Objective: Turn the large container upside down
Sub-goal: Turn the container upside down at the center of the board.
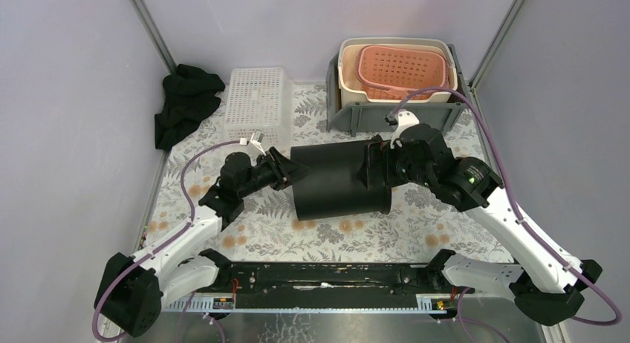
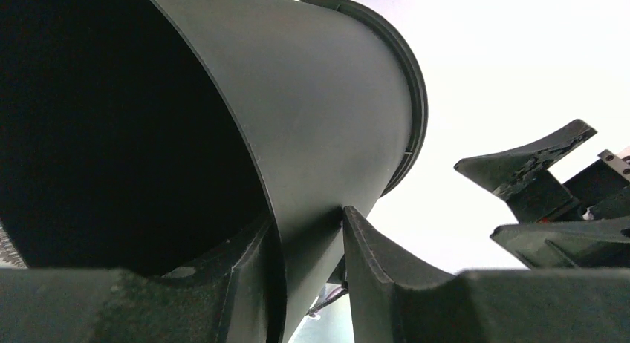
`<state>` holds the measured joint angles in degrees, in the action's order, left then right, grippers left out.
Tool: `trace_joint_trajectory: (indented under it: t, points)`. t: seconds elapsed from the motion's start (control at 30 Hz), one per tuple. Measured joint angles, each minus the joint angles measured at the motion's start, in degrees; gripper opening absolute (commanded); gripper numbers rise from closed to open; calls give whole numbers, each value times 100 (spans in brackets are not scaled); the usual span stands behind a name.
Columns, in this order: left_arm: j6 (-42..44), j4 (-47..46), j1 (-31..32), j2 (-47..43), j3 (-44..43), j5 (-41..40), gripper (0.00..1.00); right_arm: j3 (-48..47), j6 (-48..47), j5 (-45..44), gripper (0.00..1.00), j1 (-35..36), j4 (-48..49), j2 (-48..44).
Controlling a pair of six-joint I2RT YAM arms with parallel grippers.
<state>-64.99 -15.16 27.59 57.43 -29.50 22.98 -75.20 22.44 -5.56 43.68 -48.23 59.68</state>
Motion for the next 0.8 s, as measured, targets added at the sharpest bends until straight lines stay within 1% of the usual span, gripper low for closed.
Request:
trace_joint_trajectory:
  t: [0.1, 0.27, 0.43, 0.6, 0.7, 0.8]
  points:
    - [131, 328, 0, -35, -151, -52, 43, -138, -61, -109, 99, -149, -70, 122]
    - [315, 769, -2, -52, -363, -116, 43, -372, -184, -197, 99, -828, -140, 435]
    - [511, 1207, 0, -72, -577, -195, 43, -393, -267, -76, 90, -1309, -149, 601]
    - [715, 1805, -2, -142, -876, -350, 43, -308, -299, 212, 83, -1526, -9, 634]
    - [804, 2090, -2, -195, -990, -413, 43, -162, -310, 378, 77, -1598, 133, 649]
    - [848, 2293, -2, -221, -1071, -442, 43, -66, -313, 542, 76, -1652, 240, 732]
